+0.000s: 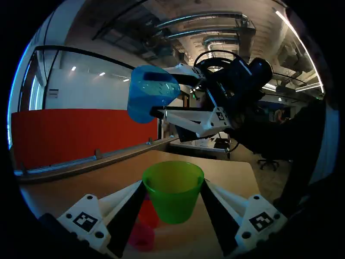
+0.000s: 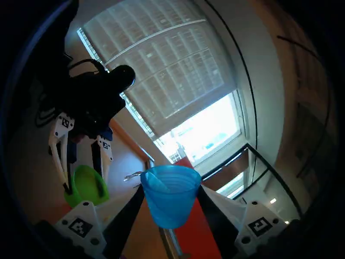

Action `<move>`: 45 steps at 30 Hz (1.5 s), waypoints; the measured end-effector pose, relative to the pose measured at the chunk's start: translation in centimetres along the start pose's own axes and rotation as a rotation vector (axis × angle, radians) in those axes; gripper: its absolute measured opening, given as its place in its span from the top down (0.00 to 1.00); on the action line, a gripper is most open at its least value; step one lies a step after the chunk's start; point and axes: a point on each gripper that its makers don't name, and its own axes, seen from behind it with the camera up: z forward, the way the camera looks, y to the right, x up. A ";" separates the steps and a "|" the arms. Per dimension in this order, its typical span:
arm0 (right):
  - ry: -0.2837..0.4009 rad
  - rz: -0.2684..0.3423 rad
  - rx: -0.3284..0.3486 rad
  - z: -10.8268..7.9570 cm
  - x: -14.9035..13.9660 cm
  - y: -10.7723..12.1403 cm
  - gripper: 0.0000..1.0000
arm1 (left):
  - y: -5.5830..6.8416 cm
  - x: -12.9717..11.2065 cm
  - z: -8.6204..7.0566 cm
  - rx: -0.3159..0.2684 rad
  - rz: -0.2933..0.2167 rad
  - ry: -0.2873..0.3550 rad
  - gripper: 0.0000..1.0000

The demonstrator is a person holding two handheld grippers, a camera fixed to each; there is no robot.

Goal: Pour water

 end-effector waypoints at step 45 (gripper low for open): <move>-0.022 -0.161 -0.020 0.0 0.0 1.0 0.11 | -0.8 -0.5 0.0 0.009 -0.005 -0.014 0.15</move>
